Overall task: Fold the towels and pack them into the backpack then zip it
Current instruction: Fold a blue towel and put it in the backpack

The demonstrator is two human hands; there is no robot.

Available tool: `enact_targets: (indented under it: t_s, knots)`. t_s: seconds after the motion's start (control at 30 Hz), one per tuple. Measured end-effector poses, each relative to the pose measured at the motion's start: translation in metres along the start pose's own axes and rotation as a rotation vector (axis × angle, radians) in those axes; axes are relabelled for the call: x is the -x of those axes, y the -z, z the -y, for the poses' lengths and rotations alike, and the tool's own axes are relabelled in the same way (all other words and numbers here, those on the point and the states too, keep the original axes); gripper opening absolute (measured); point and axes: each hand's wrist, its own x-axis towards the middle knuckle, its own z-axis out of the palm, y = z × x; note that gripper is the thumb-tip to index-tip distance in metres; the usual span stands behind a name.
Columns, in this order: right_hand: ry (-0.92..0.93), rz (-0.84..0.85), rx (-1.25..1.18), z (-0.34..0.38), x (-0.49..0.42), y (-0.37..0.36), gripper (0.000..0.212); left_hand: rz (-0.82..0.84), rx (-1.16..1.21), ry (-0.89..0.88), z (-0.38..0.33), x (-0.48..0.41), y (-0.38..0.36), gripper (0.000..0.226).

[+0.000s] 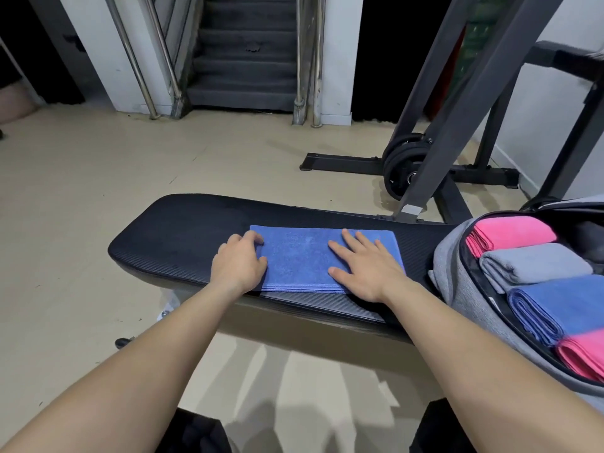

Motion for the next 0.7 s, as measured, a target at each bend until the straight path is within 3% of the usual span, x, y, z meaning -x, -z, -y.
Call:
enact_targets:
  t_s: [0.2, 0.43, 0.57, 0.7]
  knots:
    - [0.005, 0.056, -0.044, -0.013, -0.005, 0.004, 0.069, 0.07, 0.216, 0.105, -0.001, -0.01, 0.008, 0.028]
    - [0.056, 0.098, -0.097, -0.011, -0.012, 0.005, 0.067, 0.172, 0.178, 0.138, -0.003, -0.019, 0.018, 0.018]
    - [0.054, 0.118, -0.053, -0.002, -0.013, 0.002, 0.066, 0.037, 0.315, 0.081, -0.005, -0.018, 0.026, 0.008]
    - [0.023, 0.104, -0.012, 0.014, -0.018, -0.004, 0.067, -0.09, 0.478, 0.033, -0.014, -0.018, 0.045, 0.016]
